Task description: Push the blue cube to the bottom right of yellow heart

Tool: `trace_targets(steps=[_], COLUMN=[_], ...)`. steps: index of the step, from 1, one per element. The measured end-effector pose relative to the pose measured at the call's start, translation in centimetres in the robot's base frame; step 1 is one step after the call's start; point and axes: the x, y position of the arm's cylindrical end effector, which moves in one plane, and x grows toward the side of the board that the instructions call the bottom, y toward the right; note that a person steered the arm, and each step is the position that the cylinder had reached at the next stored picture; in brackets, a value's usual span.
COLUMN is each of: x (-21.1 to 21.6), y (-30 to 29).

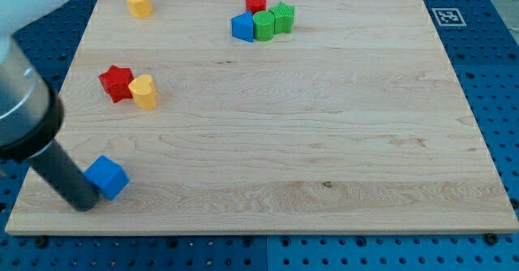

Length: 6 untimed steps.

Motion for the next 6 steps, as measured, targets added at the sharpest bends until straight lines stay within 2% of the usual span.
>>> trace_targets(steps=[2, 5, 6], x=[-3.3, -10.2, -10.5], y=[4.6, 5.9, 7.4])
